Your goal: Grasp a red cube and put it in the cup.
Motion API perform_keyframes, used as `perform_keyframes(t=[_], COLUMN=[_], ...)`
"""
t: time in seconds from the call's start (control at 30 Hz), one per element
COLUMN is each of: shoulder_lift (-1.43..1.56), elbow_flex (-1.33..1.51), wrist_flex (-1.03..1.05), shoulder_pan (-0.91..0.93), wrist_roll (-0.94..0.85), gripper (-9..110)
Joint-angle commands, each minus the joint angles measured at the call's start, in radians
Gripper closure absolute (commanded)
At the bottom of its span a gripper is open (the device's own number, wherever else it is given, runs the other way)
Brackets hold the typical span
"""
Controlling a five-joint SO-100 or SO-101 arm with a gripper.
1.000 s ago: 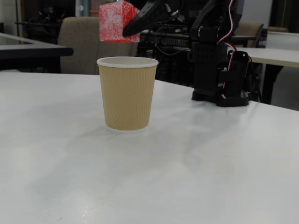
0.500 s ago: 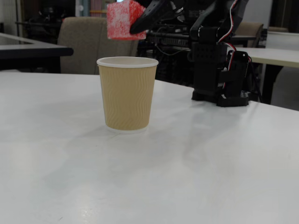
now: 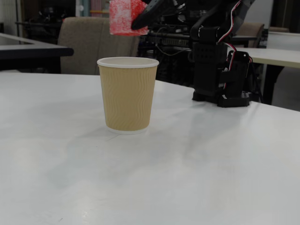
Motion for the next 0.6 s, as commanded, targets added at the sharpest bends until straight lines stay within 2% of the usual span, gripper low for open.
perform_keyframes(t=[0.0, 0.57], shoulder_lift=[0.026, 0.041], elbow_flex=[-0.018, -0.014], wrist_flex=[-0.002, 0.015], shoulder_pan=[0.012, 0.058], wrist_roll=[0.012, 0.014], gripper=[97, 97])
